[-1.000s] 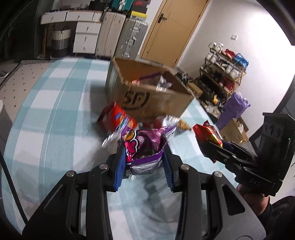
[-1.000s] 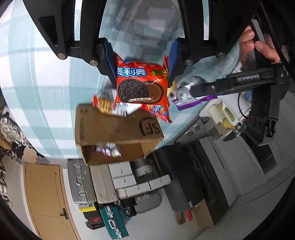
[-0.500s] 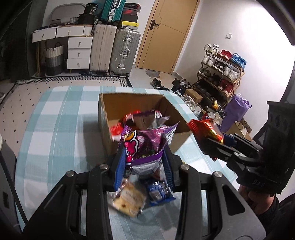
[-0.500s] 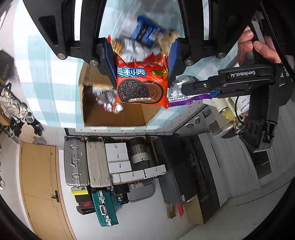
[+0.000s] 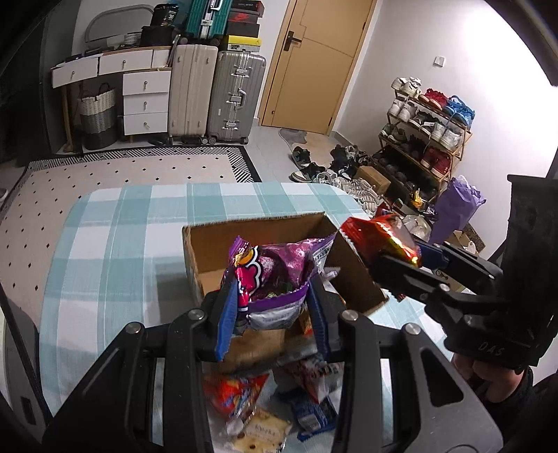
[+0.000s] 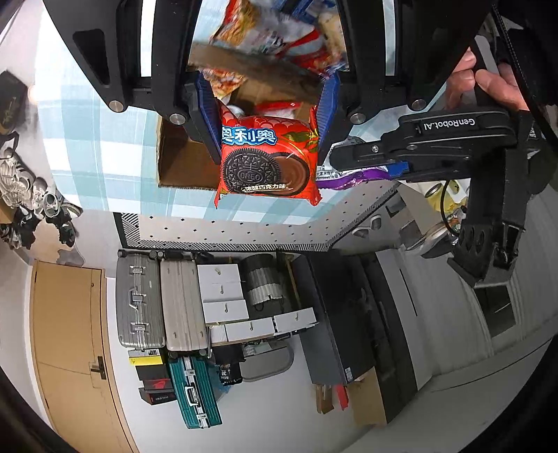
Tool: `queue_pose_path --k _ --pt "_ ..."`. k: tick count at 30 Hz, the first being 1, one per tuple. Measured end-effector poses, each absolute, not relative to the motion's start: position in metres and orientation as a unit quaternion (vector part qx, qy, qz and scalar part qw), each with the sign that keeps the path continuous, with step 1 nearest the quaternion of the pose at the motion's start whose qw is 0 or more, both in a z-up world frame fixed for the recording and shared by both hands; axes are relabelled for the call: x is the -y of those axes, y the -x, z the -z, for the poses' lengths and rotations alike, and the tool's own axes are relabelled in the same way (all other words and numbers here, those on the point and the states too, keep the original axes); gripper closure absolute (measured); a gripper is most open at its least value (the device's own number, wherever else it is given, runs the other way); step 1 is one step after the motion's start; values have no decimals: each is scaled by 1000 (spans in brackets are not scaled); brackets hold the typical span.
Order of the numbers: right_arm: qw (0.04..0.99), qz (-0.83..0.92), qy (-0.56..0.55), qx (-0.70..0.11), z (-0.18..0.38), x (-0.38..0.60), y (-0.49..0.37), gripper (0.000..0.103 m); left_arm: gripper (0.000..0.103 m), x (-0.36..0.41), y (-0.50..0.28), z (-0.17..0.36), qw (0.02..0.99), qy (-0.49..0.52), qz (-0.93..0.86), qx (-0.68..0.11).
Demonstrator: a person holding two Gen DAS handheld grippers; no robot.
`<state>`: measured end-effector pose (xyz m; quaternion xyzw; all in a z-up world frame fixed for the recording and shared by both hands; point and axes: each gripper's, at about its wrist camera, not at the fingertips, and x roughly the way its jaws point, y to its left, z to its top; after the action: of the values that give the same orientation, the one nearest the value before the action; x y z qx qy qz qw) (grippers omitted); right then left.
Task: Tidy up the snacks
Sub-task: 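Carry both packs over the cardboard box and lower them inside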
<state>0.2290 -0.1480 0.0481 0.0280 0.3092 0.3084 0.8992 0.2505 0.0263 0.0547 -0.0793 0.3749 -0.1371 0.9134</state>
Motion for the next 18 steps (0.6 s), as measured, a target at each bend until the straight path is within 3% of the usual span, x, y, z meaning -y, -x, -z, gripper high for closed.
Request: queue_pose_path --k 18 --pt "892 -267 -28 -364 -7 150 -324 53 68 -14 -346 -22 896 59 151 -414"
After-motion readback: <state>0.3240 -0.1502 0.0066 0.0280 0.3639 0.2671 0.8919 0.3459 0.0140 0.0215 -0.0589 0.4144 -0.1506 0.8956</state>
